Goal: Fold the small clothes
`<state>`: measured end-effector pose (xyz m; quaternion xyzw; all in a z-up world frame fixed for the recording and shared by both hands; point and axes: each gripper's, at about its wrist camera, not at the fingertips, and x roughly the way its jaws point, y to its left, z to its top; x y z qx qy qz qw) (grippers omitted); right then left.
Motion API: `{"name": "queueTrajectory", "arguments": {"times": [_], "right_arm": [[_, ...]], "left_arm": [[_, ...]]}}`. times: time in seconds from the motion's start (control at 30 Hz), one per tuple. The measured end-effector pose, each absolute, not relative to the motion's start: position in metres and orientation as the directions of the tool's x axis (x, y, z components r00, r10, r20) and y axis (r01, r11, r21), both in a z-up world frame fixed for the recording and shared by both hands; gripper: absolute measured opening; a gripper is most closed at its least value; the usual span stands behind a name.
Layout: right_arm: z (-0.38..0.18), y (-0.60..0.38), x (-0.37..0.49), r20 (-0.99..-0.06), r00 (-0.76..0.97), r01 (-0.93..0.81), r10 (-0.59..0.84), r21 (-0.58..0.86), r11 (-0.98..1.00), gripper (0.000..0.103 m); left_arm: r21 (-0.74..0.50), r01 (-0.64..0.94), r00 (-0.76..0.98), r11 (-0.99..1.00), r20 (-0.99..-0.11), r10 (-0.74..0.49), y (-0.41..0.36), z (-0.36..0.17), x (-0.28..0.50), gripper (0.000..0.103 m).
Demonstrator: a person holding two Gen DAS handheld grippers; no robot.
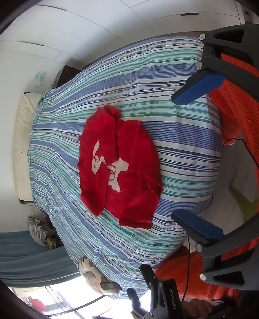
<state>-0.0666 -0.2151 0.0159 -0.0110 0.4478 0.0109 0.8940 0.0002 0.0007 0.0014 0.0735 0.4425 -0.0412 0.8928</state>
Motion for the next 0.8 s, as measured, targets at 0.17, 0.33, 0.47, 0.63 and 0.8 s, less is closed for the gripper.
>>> {"name": "queueTrajectory", "arguments": {"times": [0.17,0.33,0.47,0.63,0.8], "right_arm": [[0.015,-0.216,-0.068,-0.800,0.600,-0.027,0.002,-0.018,0.999,0.103],[0.016,-0.207,-0.068,-0.800,0.600,-0.015,-0.004,-0.017,1.000,0.103],[0.018,-0.209,-0.065,-0.800,0.600,0.006,-0.005,-0.002,1.000,0.103],[0.015,-0.220,-0.072,-0.797,0.604,0.042,-0.002,0.029,0.999,0.103],[0.009,-0.223,-0.071,-0.807,0.590,0.051,0.009,0.048,0.998,0.103]], "left_arm": [[0.107,0.146,0.617,0.983,-0.787,-0.006,0.001,0.000,-0.006,0.102],[0.110,0.143,0.606,0.984,-0.796,0.001,-0.003,-0.001,-0.003,0.102],[0.096,0.109,0.616,0.989,-0.788,0.009,0.010,-0.002,-0.005,0.102],[0.077,0.077,0.593,0.994,-0.805,0.017,0.020,-0.009,-0.002,0.102],[0.062,0.073,0.594,0.995,-0.805,0.006,0.022,-0.008,-0.002,0.102]]}}
